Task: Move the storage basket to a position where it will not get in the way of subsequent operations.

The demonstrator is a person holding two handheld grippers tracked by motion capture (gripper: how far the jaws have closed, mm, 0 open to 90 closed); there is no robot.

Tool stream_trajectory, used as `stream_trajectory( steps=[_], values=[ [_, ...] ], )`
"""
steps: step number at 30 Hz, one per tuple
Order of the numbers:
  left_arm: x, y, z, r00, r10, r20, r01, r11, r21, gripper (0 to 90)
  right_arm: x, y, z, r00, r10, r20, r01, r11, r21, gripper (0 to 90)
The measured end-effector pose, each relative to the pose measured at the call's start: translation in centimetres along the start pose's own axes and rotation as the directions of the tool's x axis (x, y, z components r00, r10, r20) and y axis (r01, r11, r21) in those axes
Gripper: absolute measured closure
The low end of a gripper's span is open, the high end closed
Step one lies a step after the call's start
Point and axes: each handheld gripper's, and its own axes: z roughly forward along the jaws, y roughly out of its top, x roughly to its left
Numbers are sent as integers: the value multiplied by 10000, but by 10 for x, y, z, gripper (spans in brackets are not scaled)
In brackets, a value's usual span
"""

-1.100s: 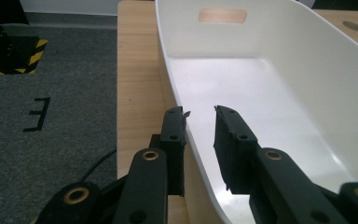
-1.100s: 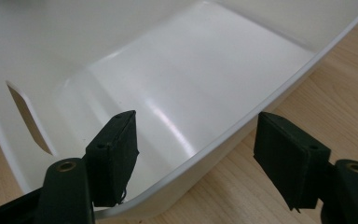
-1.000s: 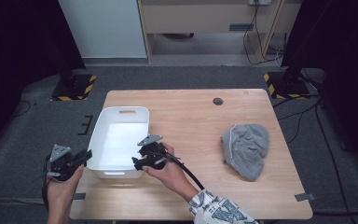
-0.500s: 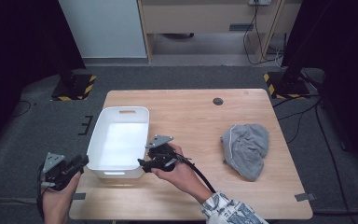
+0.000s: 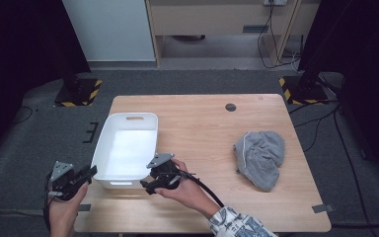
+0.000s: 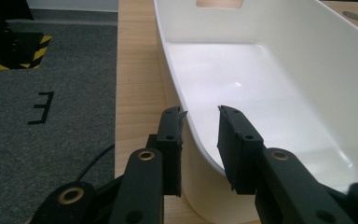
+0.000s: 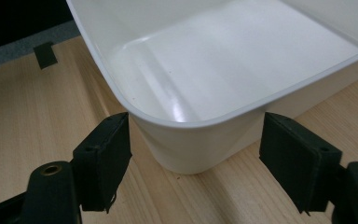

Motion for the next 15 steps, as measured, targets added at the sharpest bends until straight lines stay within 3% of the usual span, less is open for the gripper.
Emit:
stream_trajectory(
  steps=[15],
  values=[
    [23,5,8,9989,-458,-96,456,9988,-169,728,6,13,18,10000,32,92,-31,10000,-41,244]
  ],
)
